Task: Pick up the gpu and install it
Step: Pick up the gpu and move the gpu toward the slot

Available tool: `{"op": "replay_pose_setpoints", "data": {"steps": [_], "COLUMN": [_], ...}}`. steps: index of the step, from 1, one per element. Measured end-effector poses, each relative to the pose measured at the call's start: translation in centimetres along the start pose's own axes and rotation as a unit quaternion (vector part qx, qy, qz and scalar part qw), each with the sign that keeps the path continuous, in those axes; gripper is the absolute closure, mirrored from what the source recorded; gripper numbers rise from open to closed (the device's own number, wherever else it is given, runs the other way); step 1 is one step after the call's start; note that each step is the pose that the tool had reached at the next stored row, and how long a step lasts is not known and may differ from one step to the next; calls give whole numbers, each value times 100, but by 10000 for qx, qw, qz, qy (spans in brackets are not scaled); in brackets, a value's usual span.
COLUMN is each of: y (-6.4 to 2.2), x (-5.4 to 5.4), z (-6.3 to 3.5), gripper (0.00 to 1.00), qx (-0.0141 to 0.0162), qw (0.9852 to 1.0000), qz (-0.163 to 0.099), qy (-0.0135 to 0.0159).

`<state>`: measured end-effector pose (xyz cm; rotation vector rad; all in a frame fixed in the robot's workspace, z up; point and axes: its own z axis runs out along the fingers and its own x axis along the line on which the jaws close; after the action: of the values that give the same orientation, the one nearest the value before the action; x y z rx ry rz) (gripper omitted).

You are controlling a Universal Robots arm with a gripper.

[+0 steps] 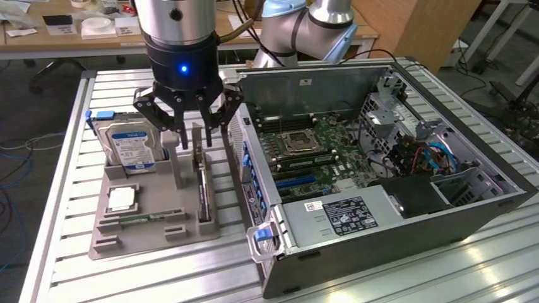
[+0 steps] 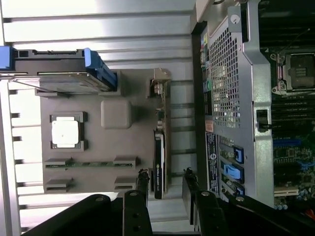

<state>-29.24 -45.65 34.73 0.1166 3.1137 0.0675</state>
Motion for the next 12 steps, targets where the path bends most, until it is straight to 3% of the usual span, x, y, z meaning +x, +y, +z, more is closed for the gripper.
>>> {"op": "replay_pose_setpoints", "data": {"steps": [8,12], "y": [-6,-6], "x": [4,4], "z": [135,146], "gripper": [58,58], "qx": [0,1], "qw": [10000,10000], "qz": [0,0], "qy": [0,0]}}
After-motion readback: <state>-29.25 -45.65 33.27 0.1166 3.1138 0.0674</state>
